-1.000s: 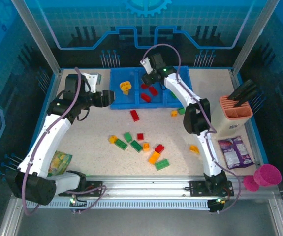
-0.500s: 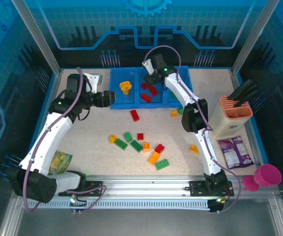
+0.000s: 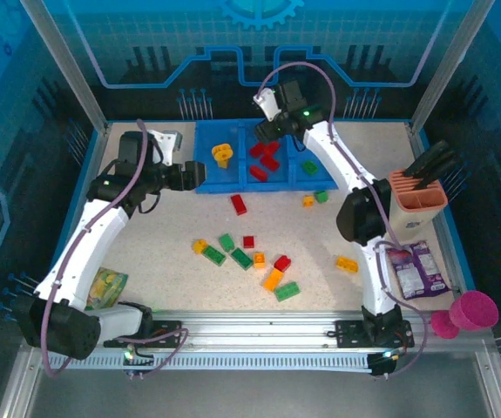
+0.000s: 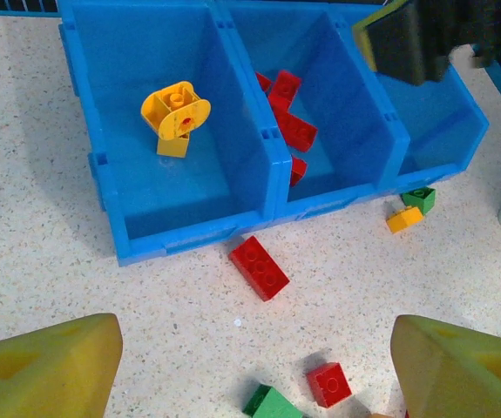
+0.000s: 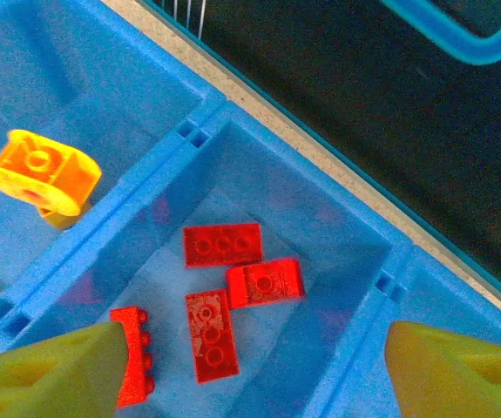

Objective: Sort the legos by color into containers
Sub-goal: Place the lego in the container, then pick up the lego from the bottom-right of the table.

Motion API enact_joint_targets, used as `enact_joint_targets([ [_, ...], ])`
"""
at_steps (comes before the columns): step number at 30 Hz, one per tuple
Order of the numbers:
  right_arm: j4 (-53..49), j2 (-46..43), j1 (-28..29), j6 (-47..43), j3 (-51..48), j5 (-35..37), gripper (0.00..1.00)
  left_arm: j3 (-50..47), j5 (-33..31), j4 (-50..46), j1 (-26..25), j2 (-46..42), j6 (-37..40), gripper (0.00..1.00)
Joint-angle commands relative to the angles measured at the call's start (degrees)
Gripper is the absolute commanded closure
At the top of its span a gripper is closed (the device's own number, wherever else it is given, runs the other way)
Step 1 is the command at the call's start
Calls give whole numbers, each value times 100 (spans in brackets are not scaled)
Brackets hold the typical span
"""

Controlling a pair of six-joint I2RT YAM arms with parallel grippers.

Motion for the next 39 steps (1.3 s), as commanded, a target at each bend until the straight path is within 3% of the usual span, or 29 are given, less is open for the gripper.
enact_joint_targets([
  [1, -470, -745, 72, 77, -659, 172, 23, -30, 228, 38, 57, -97, -130, 18],
  [5, -779, -2215, 58, 740, -2570, 496, 20, -151, 265, 99, 57, -177, -130, 17],
  [11, -1390, -4303, 62, 2478, -5397, 191, 16, -167, 450, 8, 83, -67, -73, 17],
  [15, -1867, -5099, -148, 4206, -6722, 122, 15, -194, 446, -36, 84, -25, -27, 17],
  [19, -1663, -5845, -137, 5353, -7848, 118, 5, -233, 578, 4, 84, 12, -83, 16],
  [25, -841, -7135, -558, 6666, -9455, 2, 2, -273, 654, 25, 84, 71, -45, 16],
  [28, -434, -7210, -884, 6675, -9843, -249, 0, -265, 686, 22, 84, 108, -27, 16],
  [39, 202, -6514, -1255, 6215, -10018, -430, 2, -282, 662, 19, 82, 168, -18, 15],
])
